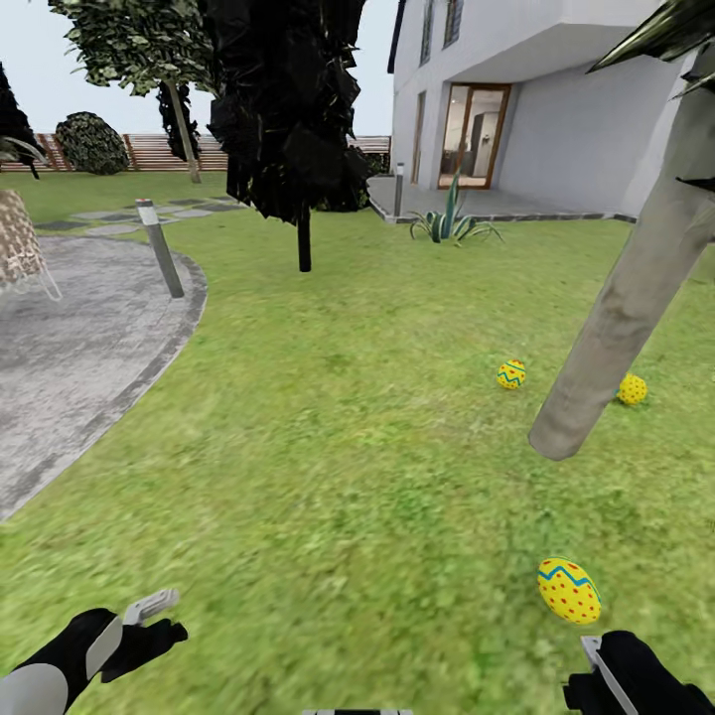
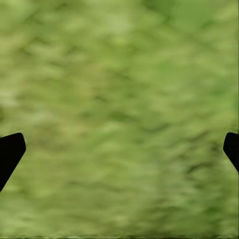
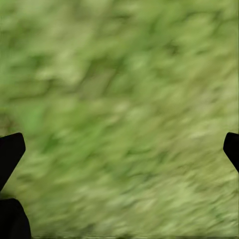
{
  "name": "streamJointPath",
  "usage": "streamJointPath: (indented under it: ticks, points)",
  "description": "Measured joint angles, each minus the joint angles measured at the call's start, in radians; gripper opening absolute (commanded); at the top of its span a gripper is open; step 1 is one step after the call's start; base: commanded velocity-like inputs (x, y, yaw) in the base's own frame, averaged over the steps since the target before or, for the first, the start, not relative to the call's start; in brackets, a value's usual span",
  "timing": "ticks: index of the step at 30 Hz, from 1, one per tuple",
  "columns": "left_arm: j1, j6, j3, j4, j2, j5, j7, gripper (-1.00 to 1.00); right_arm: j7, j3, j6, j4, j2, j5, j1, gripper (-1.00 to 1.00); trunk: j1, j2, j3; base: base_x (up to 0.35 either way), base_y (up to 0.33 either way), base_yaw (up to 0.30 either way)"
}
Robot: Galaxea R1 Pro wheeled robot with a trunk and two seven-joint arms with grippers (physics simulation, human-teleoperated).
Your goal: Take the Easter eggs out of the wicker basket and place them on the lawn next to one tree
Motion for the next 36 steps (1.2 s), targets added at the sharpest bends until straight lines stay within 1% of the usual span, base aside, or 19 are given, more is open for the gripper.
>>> streamJointPath:
  ticks: [5,8,10,23,29,32,36]
  points:
    - [0.0,0.0,0.003,-0.001,-0.008,0.001,0.002,1.0,0.0,-0.002,-0.013,0.0,0.0,-0.001,0.0,1.0,-0.003,0.001,0.02,-0.149,0.0,-0.07]
    - [0.0,0.001,0.052,0.0,-0.009,0.039,0.005,1.0,0.0,-0.002,-0.014,0.0,0.001,-0.001,0.0,1.0,-0.004,0.002,0.033,-0.225,-0.085,-0.239]
    - [0.0,0.001,0.065,0.0,-0.008,0.049,0.006,1.0,0.0,-0.002,-0.013,0.0,0.0,-0.001,0.0,1.0,-0.005,0.002,0.042,-0.296,-0.159,-0.26]
    - [0.0,0.001,0.067,0.002,-0.018,0.051,0.007,1.0,0.0,-0.006,-0.013,-0.001,-0.002,-0.001,0.0,1.0,-0.01,0.005,0.092,-0.296,-0.175,-0.268]
    - [0.0,0.0,0.067,0.002,-0.018,0.05,0.007,1.0,0.0,-0.009,-0.014,-0.002,-0.003,-0.001,0.0,1.0,-0.014,0.007,0.116,-0.052,-0.036,-0.27]
    - [0.0,0.0,0.067,0.002,-0.018,0.051,0.008,1.0,0.0,-0.021,-0.013,-0.002,-0.003,-0.001,0.0,1.0,-0.015,0.007,0.127,-0.003,-0.002,-0.27]
    - [0.0,0.0,0.067,0.006,-0.023,0.05,0.008,1.0,0.0,-0.024,-0.012,-0.002,-0.003,-0.001,0.0,1.0,-0.017,0.008,0.143,-0.001,0.0,-0.267]
